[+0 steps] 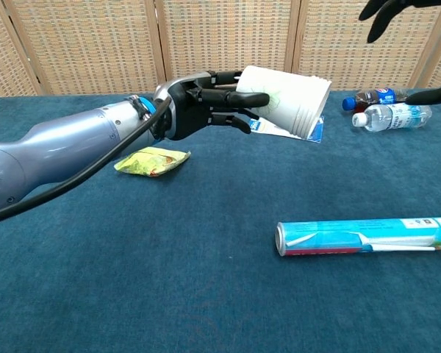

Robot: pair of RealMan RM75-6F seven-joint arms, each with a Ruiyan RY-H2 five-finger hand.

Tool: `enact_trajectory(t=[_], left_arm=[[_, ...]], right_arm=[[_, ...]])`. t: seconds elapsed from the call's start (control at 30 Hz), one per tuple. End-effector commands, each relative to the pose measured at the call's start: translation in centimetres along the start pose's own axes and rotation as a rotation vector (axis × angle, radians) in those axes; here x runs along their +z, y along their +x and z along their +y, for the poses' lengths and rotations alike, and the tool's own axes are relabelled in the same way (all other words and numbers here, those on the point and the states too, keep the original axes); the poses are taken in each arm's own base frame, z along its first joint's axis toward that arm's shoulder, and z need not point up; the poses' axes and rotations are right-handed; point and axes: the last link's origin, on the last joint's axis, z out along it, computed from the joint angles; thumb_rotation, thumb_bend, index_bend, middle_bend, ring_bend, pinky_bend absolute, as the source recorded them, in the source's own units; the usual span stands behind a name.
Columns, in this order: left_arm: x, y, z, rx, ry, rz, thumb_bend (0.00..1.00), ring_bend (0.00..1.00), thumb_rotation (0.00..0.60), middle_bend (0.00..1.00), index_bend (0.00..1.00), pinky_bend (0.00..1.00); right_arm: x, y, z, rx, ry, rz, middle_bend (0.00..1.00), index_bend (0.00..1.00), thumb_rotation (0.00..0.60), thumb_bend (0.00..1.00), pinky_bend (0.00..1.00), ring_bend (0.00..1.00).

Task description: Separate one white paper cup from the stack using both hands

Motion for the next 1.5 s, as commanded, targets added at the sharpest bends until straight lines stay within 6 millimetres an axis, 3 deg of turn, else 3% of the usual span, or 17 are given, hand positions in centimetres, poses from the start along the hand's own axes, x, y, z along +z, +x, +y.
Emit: enact_trajectory(t=[0.03,0.37,0.8,1.13,1.5], left_arm=[[0.6,-0.8,-0.1,-0.009,0.009,-0.014,0.02,0.47,0.600,0.45,0.45,0.49],[1.2,-1.3,-0.9,-0.031,0.029,-0.019,0.02,0.46,0.600,0.45,0.45,0.49],[1.3,-1.7,-1.1,-0.047,0.029,-0.031,0.03,0.46,0.600,0.45,0.45,0.49],[1.3,-1.7,-1.0,-0.052,0.026,-0.033,0.03,0.46,0.600,0.45,0.45,0.49],[1.2,-1.8,-0.9,-0.052,0.031,-0.037,0.03,0.46,0.600,0.45,0.45,0.49]], right_arm=[[1.3,-0.8,-0.7,0.007,0.060,-0.007,0.35,0.40,0.600,0.19,0.13,0.19],[3.2,-2.1,-1.6,0.018,0.136,0.006,0.37,0.45,0.600,0.26,0.14,0.20],[4.2,-3.2,-2.7,0.028,0.161,0.020,0.39,0.48,0.600,0.43,0.15,0.22],[4.7,-3.5,-3.4,0.029,0.175,0.030,0.41,0.49,0.600,0.45,0.15,0.22],[4.7,-3.6,-3.7,0.028,0.184,0.035,0.42,0.57,0.600,0.52,0.16,0.23]])
